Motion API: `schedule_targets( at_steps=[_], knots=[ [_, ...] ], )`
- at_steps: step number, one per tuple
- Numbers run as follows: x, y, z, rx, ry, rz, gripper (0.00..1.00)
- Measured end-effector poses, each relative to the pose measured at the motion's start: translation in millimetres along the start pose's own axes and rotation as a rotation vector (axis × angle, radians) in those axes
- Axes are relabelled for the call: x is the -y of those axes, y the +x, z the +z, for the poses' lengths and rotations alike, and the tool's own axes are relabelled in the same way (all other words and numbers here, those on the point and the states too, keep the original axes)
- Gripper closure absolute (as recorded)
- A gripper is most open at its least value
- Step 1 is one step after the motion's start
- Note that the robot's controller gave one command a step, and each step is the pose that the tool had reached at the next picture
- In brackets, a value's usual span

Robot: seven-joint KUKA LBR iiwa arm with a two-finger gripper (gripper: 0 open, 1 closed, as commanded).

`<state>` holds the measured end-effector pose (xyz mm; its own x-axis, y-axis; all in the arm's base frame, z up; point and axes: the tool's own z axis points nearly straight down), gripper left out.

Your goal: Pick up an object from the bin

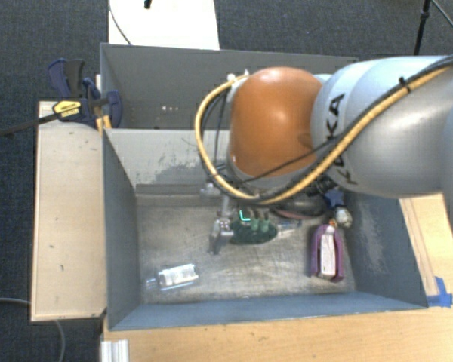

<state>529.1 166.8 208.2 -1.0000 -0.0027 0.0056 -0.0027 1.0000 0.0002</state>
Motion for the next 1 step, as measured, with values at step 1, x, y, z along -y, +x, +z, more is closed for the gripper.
schedule_targets(
  at_steps=[1],
  knots=[
    [79.2, 45.4, 93.0, -0.003, 0.004, 0.127, 0.0]
  ],
)
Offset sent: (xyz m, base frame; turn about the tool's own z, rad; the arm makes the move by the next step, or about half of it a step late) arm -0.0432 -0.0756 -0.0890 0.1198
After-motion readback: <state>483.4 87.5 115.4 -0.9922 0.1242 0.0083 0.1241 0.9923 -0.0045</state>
